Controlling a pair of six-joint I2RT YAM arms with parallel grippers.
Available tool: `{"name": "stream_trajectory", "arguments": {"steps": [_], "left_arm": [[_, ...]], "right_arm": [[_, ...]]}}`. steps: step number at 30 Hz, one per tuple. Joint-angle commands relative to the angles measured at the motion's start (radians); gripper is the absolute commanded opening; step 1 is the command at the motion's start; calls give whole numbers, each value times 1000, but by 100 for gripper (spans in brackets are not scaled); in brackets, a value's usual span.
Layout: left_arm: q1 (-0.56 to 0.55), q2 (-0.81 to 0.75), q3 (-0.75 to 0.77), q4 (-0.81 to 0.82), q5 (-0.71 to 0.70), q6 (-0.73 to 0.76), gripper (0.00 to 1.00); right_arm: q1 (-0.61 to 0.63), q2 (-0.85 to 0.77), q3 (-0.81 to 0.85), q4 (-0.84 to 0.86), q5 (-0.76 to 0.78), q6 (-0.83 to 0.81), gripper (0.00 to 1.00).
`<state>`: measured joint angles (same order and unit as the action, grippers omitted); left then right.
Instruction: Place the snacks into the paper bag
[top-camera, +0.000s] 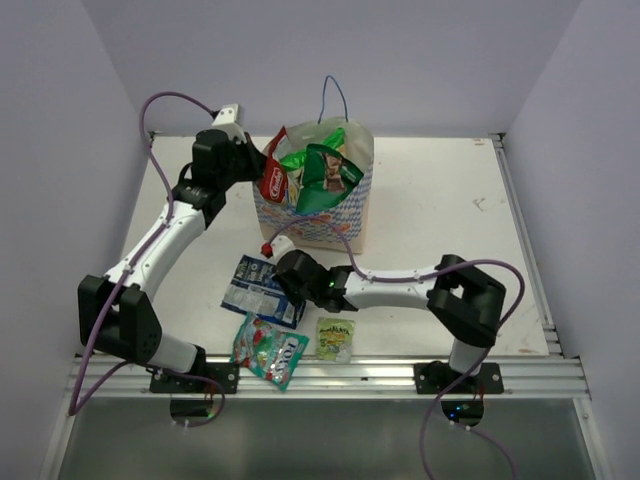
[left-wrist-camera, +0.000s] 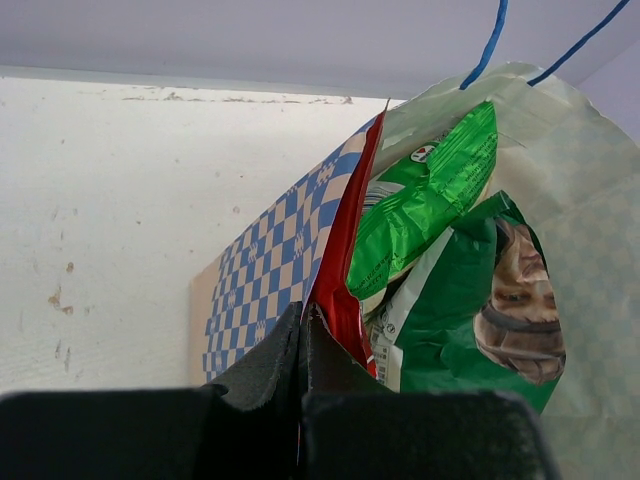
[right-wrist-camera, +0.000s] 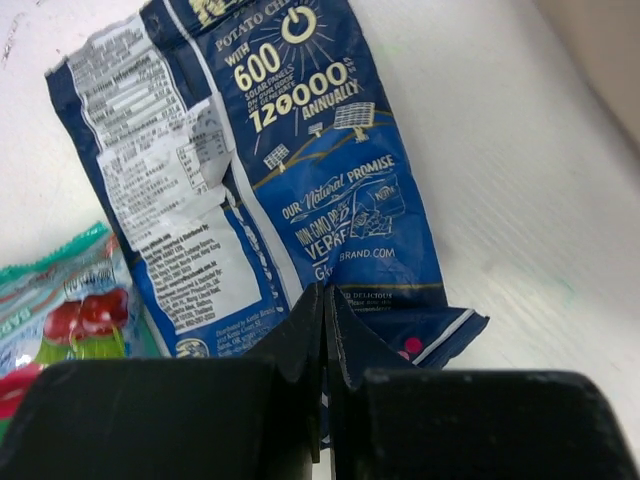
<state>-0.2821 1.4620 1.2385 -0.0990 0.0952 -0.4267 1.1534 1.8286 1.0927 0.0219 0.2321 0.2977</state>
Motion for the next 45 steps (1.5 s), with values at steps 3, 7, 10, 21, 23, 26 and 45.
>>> {"name": "stream_trajectory", "arguments": {"steps": [3,7,10,21,23,26,45], "left_arm": [[-2,-54,-4,24,21,9,0],[-2,-52,-2,24,26,9,0],[-2,-54,-2,22,24,12,0],[-2,-52,-2,18,20,20,0],[-2,-51,-1,18,21,19,0],[-2,-49,-1,19,23,19,0],[-2,-52,10,2,15,29,0]], "right_arm": [[48,-283,84,-216,114,-40,0],[88,-411,214,-449,231,-60,0],[98,-500,314,-560,282,-68,0],[97,-585,614,-555,535,-291,0],[88,-557,650,-501,614,-397,0],[39,-528,691,-381,624,-460,0],[-360,-134,802,-273,259,-391,0]]}}
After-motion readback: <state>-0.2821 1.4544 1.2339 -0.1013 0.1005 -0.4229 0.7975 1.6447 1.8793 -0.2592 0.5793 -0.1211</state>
